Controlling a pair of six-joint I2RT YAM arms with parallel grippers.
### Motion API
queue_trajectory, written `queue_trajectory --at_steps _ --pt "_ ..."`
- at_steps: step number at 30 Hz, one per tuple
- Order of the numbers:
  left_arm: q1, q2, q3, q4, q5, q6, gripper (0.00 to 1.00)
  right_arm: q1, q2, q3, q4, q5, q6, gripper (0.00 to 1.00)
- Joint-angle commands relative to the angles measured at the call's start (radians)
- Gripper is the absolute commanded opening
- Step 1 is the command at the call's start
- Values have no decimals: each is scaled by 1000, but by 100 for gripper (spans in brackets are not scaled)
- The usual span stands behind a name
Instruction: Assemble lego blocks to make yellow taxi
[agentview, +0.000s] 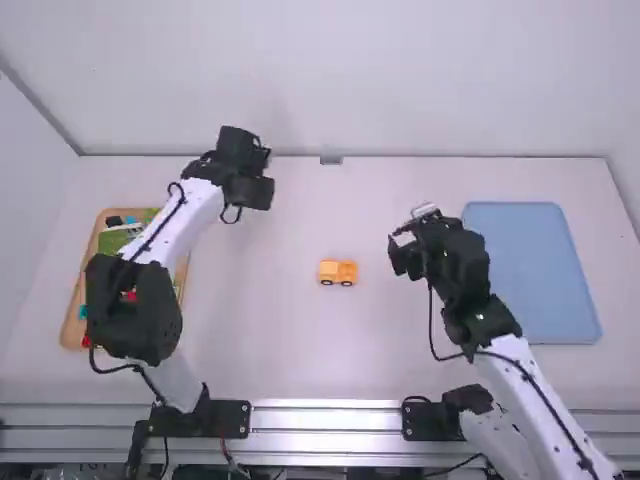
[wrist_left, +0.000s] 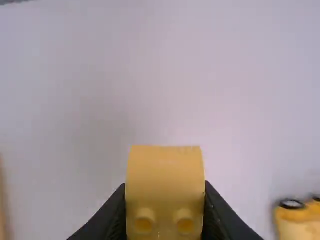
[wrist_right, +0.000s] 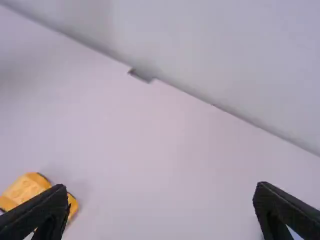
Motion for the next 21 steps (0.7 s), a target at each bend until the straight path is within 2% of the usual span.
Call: queue_trajectory --at_steps 1,11,15,21 --pt "-74 -11 -4 5 113 120 2 -31 -133 -80 -4 81 120 98" --pt "-308 69 3 63 102 131 2 -112 -575 -232 -105 97 185 98" --pt "-383 151 58 39 106 195 2 -129 -666 -243 -140 100 222 98" --pt "-493 252 100 23 62 367 2 -164 -708 -245 -163 98 259 98"
